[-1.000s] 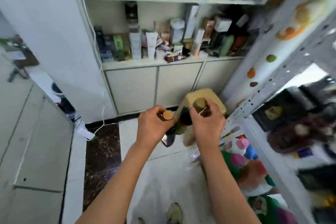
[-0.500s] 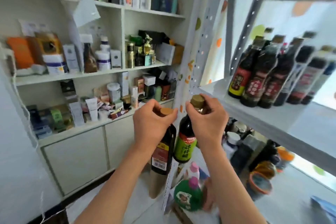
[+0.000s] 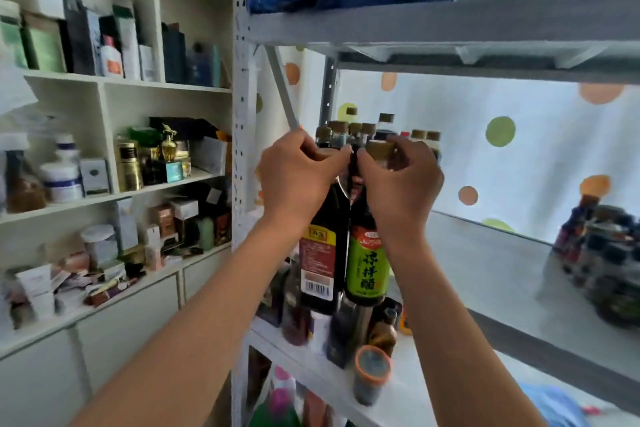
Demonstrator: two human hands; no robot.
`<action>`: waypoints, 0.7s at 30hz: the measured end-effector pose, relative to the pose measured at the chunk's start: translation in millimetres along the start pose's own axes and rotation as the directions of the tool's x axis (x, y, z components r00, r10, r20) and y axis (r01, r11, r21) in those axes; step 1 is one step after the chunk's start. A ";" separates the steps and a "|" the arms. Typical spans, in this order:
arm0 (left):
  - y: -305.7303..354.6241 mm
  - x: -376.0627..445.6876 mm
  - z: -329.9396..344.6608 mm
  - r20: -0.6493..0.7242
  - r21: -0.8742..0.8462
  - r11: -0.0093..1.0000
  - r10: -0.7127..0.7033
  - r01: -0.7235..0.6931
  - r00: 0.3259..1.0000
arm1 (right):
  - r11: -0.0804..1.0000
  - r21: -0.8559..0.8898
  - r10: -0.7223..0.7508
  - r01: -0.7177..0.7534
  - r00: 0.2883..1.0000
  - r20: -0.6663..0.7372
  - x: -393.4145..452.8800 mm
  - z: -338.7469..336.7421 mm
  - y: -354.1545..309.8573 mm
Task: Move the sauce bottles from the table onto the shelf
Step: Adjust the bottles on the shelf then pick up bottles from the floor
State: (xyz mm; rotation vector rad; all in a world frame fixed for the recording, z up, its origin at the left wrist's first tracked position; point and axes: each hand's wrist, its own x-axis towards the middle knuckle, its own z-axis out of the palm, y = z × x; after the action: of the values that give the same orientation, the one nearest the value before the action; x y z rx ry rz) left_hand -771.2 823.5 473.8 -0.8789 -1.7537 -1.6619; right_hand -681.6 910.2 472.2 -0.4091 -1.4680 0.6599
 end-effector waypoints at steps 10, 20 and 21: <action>53.7 4.4 112.2 0.082 -0.144 0.988 0.067 -0.055 0.994 | 0.995 -0.098 -0.003 -0.006 0.995 -0.097 70.5 -62.9 59.4; 45.8 8.9 158.4 0.588 -0.370 0.898 0.029 0.237 0.809 | 0.992 -0.128 0.018 -0.023 0.999 -0.043 87.2 -84.2 122.1; 42.7 7.2 161.7 0.600 -0.369 0.891 0.011 0.265 0.800 | 0.989 -0.139 0.043 -0.050 0.998 -0.048 87.5 -84.8 127.8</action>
State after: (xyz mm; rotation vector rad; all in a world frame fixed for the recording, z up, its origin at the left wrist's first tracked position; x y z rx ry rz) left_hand -736.2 985.9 494.5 -1.6706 -1.8753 -2.0767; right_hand -620.2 1074.6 452.6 -0.5649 -1.4705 0.5828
